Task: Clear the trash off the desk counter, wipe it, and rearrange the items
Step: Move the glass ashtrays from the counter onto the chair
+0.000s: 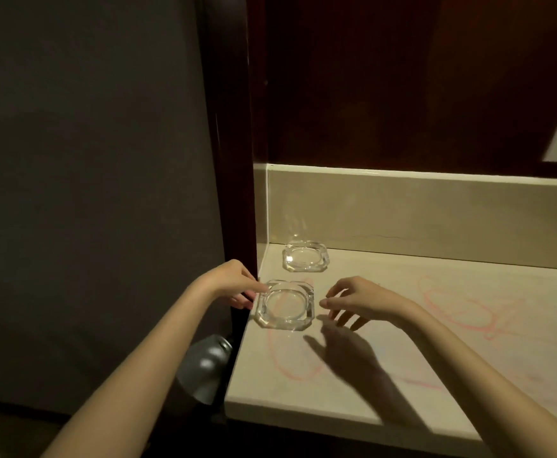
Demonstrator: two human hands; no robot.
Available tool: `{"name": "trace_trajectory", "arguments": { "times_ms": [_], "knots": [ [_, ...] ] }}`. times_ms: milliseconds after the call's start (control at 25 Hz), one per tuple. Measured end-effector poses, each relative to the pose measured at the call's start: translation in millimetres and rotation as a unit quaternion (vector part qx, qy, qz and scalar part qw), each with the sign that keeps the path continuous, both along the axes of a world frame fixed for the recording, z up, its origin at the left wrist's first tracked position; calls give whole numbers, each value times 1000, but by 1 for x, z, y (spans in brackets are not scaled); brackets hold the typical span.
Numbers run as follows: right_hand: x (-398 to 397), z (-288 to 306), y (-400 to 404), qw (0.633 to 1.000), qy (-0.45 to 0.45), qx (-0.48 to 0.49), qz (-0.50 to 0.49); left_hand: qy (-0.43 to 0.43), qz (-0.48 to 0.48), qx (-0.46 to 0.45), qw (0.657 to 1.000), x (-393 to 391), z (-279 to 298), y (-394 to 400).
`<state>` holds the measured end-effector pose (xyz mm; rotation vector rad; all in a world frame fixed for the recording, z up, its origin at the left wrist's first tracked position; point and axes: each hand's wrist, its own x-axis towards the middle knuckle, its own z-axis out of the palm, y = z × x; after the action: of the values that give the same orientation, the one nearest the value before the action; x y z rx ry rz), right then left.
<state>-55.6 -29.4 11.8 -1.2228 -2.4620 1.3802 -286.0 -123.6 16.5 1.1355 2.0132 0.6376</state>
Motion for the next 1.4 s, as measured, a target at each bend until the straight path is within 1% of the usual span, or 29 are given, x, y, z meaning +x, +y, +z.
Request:
{"name": "trace_trajectory", "arguments": {
  "times_ms": [80,240,320,400,640,720,880,1000,1240,1400],
  "knots": [
    [-16,-12,24,999,-1,-29,-13,-23,40,-6,999,0,-14,13],
    [-45,-41,46,999,-45,-5,-14,-29,65,-22,997,-2,-39,31],
    [-54,-48,50,999,-37,-21,-13,-8,72,-18,997,-6,-49,36],
    [-57,-49,53,999,-29,-15,-4,6,71,-13,997,-6,-53,38],
    [-53,-43,41,999,35,-6,7,-12,77,32,996,-5,-50,22],
    [-53,-40,31,998,50,-28,27,-15,77,39,996,-7,-42,8],
    [-60,-37,-7,993,84,-68,57,-19,81,43,996,-14,-33,-38],
    [-73,-35,-48,990,85,-87,65,-8,81,44,996,-25,-32,-85],
    [-117,-45,-162,984,97,-120,86,6,70,49,996,-64,-41,-206],
    [-151,-67,-247,981,86,-150,92,14,69,22,997,-98,-57,-294]
  ]
}}
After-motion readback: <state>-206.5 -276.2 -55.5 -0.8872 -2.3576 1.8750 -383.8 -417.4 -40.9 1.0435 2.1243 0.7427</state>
